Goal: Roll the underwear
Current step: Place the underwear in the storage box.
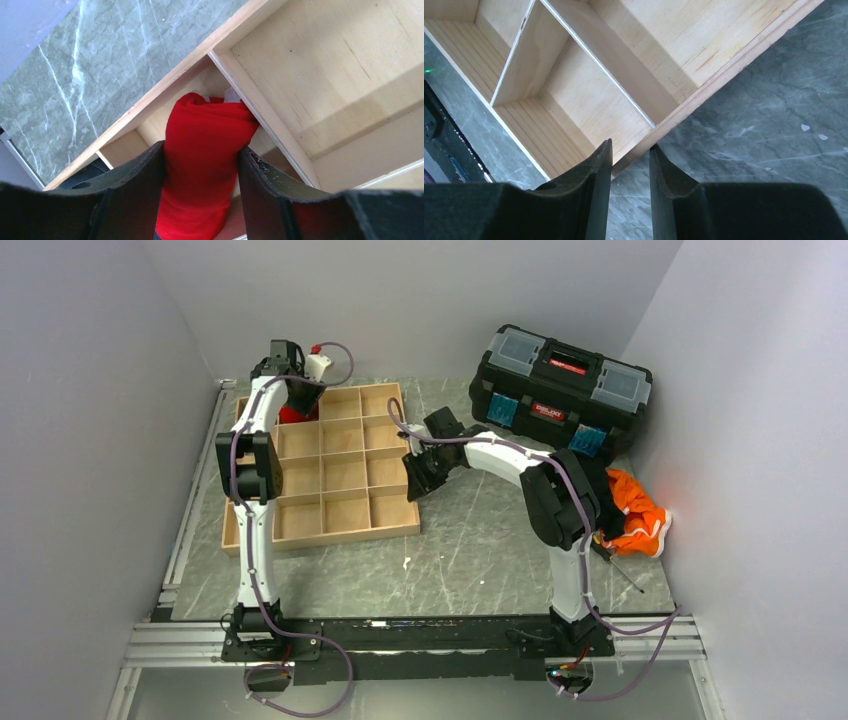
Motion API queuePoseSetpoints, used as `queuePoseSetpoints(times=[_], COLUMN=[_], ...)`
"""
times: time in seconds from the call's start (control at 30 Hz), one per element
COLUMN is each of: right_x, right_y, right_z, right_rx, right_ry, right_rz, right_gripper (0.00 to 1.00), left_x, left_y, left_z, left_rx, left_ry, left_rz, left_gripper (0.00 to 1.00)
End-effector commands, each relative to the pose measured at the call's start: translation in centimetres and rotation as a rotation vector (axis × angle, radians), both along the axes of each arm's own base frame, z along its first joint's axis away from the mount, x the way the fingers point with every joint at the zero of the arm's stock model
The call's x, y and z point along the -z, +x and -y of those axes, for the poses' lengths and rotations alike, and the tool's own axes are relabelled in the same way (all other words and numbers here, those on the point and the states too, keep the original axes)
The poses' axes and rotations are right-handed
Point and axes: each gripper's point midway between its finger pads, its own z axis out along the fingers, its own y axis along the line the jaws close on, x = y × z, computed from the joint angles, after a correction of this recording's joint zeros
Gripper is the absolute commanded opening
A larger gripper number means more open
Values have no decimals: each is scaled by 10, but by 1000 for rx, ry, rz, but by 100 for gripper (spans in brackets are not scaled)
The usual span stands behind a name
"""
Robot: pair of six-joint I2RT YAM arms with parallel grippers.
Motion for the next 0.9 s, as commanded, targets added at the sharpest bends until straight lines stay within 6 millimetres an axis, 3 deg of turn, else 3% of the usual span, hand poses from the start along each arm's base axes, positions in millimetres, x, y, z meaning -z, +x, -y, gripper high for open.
queuePoseSetpoints(times=[0.0, 0.47, 0.63, 0.87], right_x=[37, 37, 39, 40], right_y=[-11, -50, -61, -68], right_z=[-5, -26, -34, -41], right_rx=[-61, -118, -134, -159], right_ry=[-26, -3, 15, 19], right_rz=[-35, -61, -84, -88], right_gripper=[0, 0, 0, 0], left_x=[13, 26, 27, 24], left_y=[-22, -39, -39, -35], left_z=[-9, -12, -21, -12], left_rx=[-107, -314, -392, -485], left_ry=[-51, -303, -408, -576], left_rz=[-111, -213, -228, -250], left_gripper=[56, 46, 40, 35])
